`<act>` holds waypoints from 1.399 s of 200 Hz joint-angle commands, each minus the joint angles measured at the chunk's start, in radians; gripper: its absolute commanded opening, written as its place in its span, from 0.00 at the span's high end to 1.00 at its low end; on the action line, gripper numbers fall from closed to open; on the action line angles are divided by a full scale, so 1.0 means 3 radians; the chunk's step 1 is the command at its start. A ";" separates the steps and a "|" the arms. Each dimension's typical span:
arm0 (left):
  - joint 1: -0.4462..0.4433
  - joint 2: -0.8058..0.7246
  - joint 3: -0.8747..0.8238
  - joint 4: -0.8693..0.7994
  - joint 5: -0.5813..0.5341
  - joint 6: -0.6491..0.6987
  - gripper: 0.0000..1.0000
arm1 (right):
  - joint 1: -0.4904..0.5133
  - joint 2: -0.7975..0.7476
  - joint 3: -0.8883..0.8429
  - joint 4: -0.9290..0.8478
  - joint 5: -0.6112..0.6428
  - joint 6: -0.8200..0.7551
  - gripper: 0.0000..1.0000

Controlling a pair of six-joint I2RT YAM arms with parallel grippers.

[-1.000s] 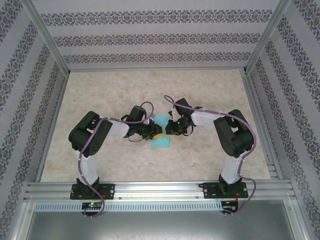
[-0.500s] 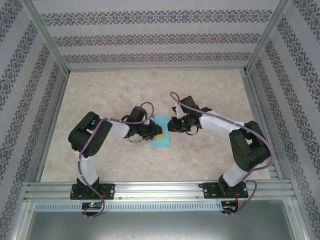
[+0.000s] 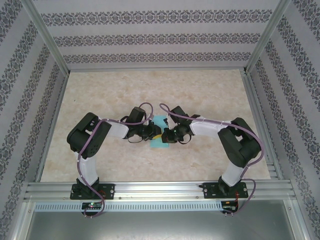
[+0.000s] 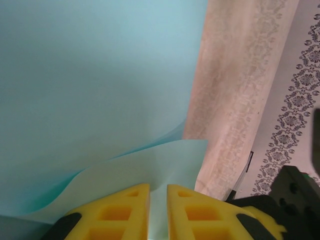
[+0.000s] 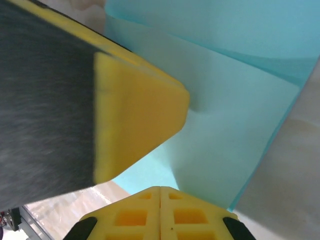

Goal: Fold a paper plane with a square sheet of paper (pick it up from the middle)

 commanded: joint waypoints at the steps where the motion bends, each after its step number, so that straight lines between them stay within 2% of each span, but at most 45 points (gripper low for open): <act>1: -0.0007 0.0084 -0.0166 -0.0384 -0.0272 0.0036 0.81 | 0.0028 0.0092 0.0092 0.0086 -0.0036 0.0032 0.94; 198: -0.0004 0.0150 -0.0157 -0.0505 -0.0363 0.0026 0.82 | -0.0033 0.0106 -0.0110 -0.0258 -0.0016 -0.0203 0.94; 280: -0.0007 0.0152 -0.0126 -0.0518 -0.0349 0.0047 0.82 | -0.0236 -0.0295 -0.0386 -0.0267 -0.0151 -0.0245 0.94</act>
